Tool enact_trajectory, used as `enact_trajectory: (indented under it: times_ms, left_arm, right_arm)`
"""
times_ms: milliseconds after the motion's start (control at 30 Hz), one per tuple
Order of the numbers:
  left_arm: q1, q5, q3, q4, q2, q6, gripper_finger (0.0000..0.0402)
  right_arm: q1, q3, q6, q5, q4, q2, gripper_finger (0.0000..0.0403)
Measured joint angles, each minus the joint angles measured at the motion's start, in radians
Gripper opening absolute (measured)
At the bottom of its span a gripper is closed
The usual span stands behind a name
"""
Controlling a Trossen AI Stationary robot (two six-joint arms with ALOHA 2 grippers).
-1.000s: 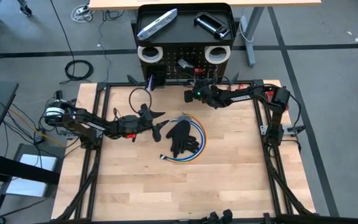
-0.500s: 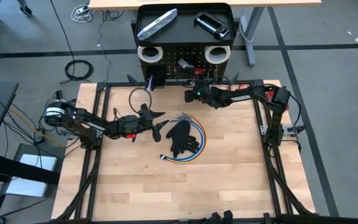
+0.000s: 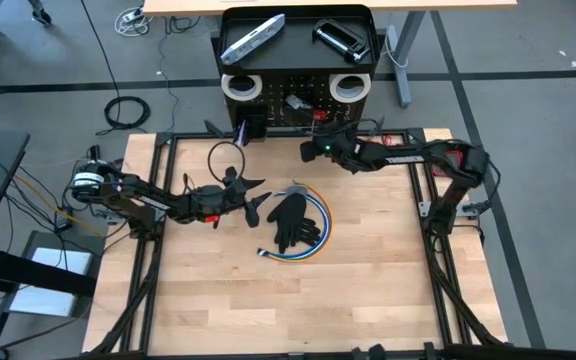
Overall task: Hang tools onto peg board
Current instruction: Hang the red allen wrench on the peg board, then adjust the red allen wrenches
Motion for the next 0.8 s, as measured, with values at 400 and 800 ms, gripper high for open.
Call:
enact_trajectory:
  times_ms: [400,800]
  left_arm:
    - [0.000,0.000,0.000,-0.002,0.000,-0.015,0.0207]
    - [0.000,0.000,0.009,0.021,0.000,-0.033,0.0207]
  right_arm:
    - [0.055,-0.149,0.152,-0.024,-0.642,-0.376,0.0142]
    - [-0.284,-0.403,0.655,-0.095,-0.299,-0.348,0.0140]
